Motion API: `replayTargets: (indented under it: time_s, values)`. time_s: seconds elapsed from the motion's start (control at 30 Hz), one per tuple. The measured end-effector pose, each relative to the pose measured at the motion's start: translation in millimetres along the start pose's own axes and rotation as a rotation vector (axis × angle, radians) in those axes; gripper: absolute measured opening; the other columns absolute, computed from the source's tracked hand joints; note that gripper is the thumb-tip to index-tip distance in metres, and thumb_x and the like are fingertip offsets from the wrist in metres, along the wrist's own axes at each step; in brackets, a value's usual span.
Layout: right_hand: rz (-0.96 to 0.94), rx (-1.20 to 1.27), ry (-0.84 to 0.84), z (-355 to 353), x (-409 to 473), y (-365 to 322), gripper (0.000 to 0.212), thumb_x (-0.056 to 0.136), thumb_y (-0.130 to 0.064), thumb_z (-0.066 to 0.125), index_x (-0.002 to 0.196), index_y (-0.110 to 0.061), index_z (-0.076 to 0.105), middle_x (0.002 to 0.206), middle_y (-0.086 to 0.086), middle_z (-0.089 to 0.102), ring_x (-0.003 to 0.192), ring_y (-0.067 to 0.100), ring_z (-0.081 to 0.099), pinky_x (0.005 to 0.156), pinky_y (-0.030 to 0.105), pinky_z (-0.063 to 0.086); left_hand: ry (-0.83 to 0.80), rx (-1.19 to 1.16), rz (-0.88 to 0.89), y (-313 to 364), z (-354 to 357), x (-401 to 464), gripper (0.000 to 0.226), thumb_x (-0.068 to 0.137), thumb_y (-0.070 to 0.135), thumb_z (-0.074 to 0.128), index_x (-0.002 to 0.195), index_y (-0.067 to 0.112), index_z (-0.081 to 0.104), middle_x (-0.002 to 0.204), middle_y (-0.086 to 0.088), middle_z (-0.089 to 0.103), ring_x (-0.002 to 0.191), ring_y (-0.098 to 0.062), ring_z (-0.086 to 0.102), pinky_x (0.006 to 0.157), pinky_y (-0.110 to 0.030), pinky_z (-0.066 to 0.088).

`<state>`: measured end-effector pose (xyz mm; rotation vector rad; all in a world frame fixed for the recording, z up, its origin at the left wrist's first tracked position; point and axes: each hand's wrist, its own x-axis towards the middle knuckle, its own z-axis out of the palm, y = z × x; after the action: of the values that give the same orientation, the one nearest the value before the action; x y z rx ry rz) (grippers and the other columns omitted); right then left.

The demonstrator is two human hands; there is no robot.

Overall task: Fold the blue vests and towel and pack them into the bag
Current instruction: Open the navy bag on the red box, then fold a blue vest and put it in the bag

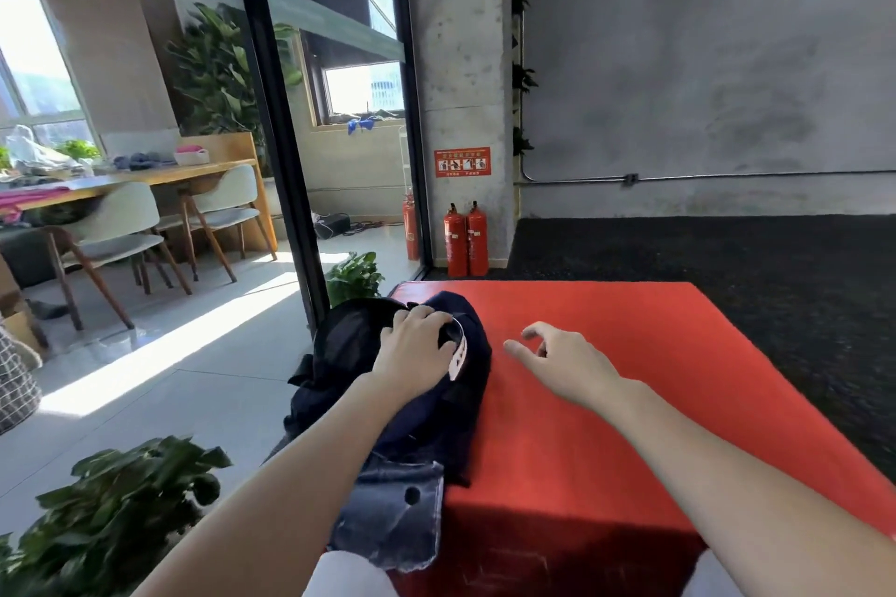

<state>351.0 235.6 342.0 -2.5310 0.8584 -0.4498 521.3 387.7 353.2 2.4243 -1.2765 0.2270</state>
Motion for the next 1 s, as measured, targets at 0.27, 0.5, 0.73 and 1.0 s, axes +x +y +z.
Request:
replayTargets:
  time_s: [0.27, 0.5, 0.73, 1.0]
  values:
    - [0.189, -0.040, 0.080, -68, -104, 88, 0.069, 0.085, -0.084, 0.037, 0.122, -0.031, 0.061, 0.114, -0.005, 0.068, 0.102, 0.019, 0.064, 0.087, 0.040, 0.053, -0.074, -0.173, 0.211, 128, 38, -30, 0.049, 0.094, 0.038, 0.059, 0.140, 0.023, 0.052, 0.141, -0.002, 0.052, 0.134, -0.027, 0.044, 0.106, -0.048, 0.043]
    - [0.415, -0.010, 0.174, -104, -193, 198, 0.059, 0.085, -0.081, 0.044, 0.110, -0.032, 0.064, 0.110, -0.001, 0.069, 0.100, 0.020, 0.062, 0.085, 0.035, 0.049, -0.202, -0.278, 0.390, 268, 97, -69, 0.054, 0.095, 0.041, 0.059, 0.145, 0.024, 0.046, 0.143, -0.004, 0.052, 0.133, -0.026, 0.047, 0.108, -0.045, 0.042]
    - [0.612, 0.028, 0.169, -108, -262, 308, 0.041, 0.090, -0.067, 0.054, 0.098, -0.028, 0.066, 0.093, -0.008, 0.067, 0.096, 0.018, 0.063, 0.086, 0.038, 0.052, -0.422, -0.298, 0.513, 377, 188, -109, 0.051, 0.096, 0.039, 0.057, 0.143, 0.024, 0.046, 0.139, -0.006, 0.055, 0.130, -0.026, 0.050, 0.105, -0.043, 0.044]
    - [0.778, 0.114, 0.065, -69, -306, 429, 0.033, 0.094, -0.057, 0.057, 0.100, -0.025, 0.062, 0.088, -0.002, 0.067, 0.074, 0.013, 0.062, 0.064, 0.033, 0.048, -0.718, -0.281, 0.512, 449, 300, -146, 0.042, 0.092, 0.033, 0.056, 0.130, 0.016, 0.054, 0.123, -0.012, 0.064, 0.117, -0.034, 0.059, 0.094, -0.044, 0.051]
